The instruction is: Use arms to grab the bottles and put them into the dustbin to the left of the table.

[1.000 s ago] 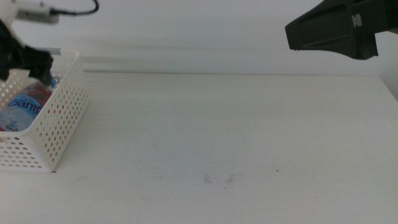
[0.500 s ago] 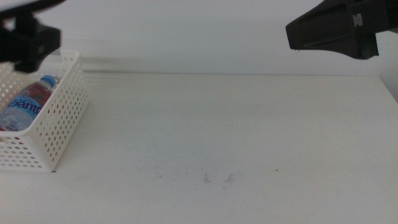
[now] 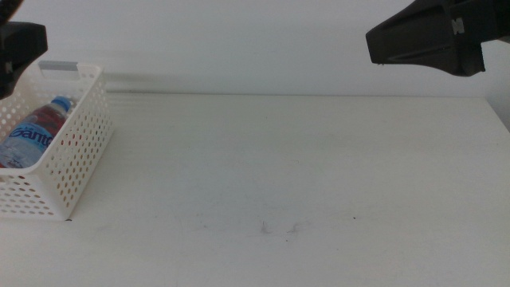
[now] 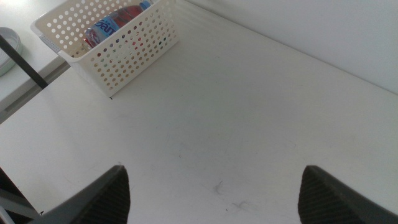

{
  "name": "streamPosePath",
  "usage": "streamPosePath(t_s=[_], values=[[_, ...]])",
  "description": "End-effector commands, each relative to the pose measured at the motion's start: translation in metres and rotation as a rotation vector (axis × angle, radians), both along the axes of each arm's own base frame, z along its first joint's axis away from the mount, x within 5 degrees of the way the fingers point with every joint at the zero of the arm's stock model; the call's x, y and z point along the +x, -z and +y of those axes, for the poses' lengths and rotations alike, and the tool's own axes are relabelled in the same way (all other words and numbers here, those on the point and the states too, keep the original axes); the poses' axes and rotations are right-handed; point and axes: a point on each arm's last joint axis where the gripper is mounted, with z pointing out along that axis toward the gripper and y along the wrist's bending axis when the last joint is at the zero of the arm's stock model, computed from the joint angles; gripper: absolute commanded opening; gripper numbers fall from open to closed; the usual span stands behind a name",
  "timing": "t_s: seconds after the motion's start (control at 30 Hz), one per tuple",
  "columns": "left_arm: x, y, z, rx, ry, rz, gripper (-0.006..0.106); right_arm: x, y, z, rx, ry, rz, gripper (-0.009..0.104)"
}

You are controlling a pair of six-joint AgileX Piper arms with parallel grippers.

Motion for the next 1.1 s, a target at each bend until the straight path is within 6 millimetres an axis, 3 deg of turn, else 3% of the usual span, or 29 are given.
streamPosePath(t_s=[0.0,0.07,0.17,0.3,0.37,0.57,0.73,0.9,1.07], values=[[0.0,-0.001,-0.001,-0.011,0.002,-0.017,0.094,0.0,-0.002,-0.002,-0.002,0.001,-0.021,0.093],[0.0,-0.001,-0.001,-0.011,0.002,-0.017,0.094,0.0,-0.002,-0.002,-0.002,0.001,-0.021,0.093],[-0.001,0.014,0.003,0.038,-0.018,-0.017,0.094,0.01,-0.005,-0.012,-0.077,0.083,-0.159,0.093],[-0.017,0.048,0.013,0.013,-0.075,-0.077,0.094,0.017,-0.003,-0.027,0.022,0.171,-0.378,0.093],[-0.028,0.07,0.017,0.01,-0.107,-0.092,0.094,0.016,0.012,-0.037,0.062,0.212,-0.416,0.093],[-0.066,0.126,0.022,0.01,-0.128,-0.104,0.094,-0.013,0.083,-0.075,0.029,0.336,-0.346,0.093],[-0.092,0.159,0.024,-0.002,-0.13,-0.197,0.094,-0.053,0.14,-0.105,0.086,0.462,-0.504,0.093],[-0.1,0.186,0.024,-0.006,-0.131,-0.225,0.094,-0.088,0.205,-0.125,0.038,0.596,-0.482,0.093],[-0.095,0.203,0.023,-0.052,-0.13,-0.203,0.094,-0.107,0.253,-0.13,0.017,0.649,-0.5,0.093]])
